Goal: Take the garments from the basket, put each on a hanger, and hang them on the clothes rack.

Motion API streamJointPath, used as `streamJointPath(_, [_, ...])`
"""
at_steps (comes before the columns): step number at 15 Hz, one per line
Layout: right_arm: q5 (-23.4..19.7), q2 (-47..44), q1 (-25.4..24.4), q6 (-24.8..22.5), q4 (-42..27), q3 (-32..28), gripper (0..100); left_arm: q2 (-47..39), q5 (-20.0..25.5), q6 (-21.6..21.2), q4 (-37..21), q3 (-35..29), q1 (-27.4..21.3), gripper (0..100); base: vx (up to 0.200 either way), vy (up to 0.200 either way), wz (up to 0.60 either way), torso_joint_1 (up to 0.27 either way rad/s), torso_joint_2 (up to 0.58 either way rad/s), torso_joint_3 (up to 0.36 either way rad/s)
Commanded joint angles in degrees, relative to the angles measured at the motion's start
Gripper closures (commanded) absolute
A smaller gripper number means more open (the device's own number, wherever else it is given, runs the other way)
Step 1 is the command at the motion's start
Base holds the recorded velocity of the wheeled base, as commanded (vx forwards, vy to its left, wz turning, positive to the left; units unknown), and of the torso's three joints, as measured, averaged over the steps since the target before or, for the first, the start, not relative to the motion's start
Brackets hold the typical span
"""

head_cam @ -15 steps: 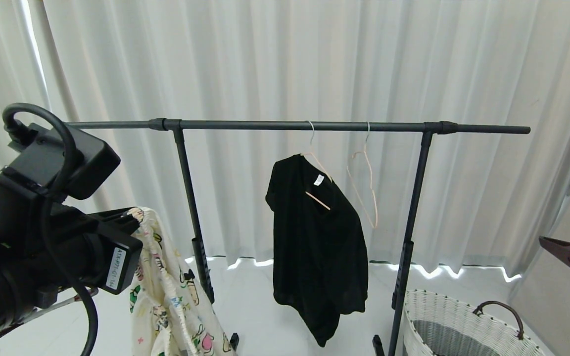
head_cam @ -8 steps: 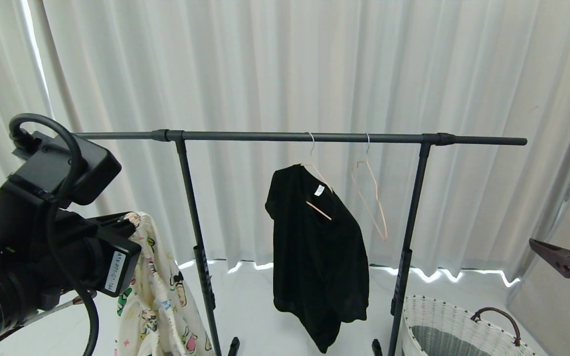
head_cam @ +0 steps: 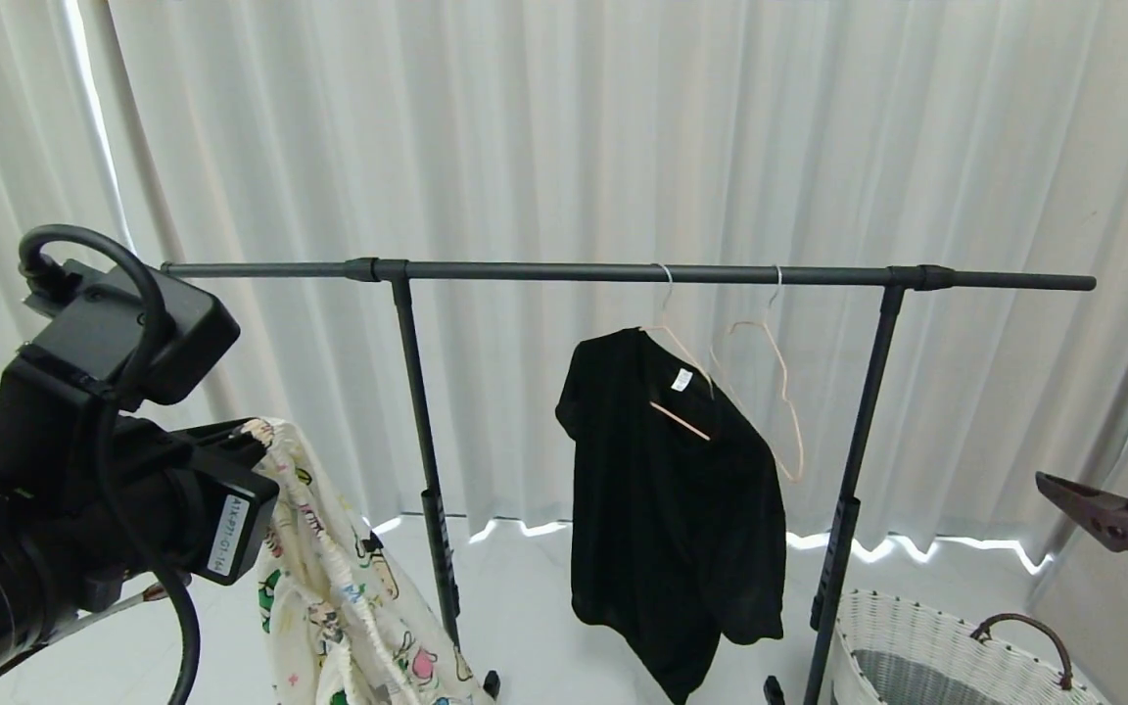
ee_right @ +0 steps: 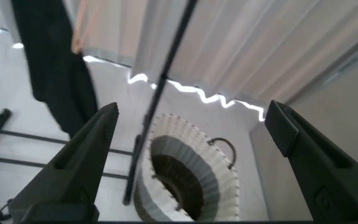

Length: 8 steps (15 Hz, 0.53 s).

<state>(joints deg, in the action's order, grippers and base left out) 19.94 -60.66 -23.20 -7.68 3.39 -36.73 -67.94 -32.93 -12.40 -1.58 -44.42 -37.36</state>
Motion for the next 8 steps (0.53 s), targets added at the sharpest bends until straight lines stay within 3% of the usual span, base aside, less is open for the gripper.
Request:
streamJointPath(1, [-0.2, -1.0, 0.0, 0.1, 0.7, -0.2, 0, 0.1, 0.1, 0.0, 0.0, 0.0, -0.5, 100, 0.0, 0.0, 0.0, 0.0, 0.0, 0.0])
streamJointPath(7, [-0.3, -7.3, 0.0, 0.8, 9.6, -1.4, 0, 0.2, 0.0, -0.1, 0.0, -0.1, -1.9, 100, 0.0, 0.0, 0.0, 0.0, 0.0, 0.0])
streamJointPath(8, [-1.0, -8.4, 0.0, 0.9, 9.6, -2.6, 0, 0.2, 0.0, -0.1, 0.0, -0.1, -1.9, 100, 0.2, 0.0, 0.0, -0.002, 0.0, -0.007])
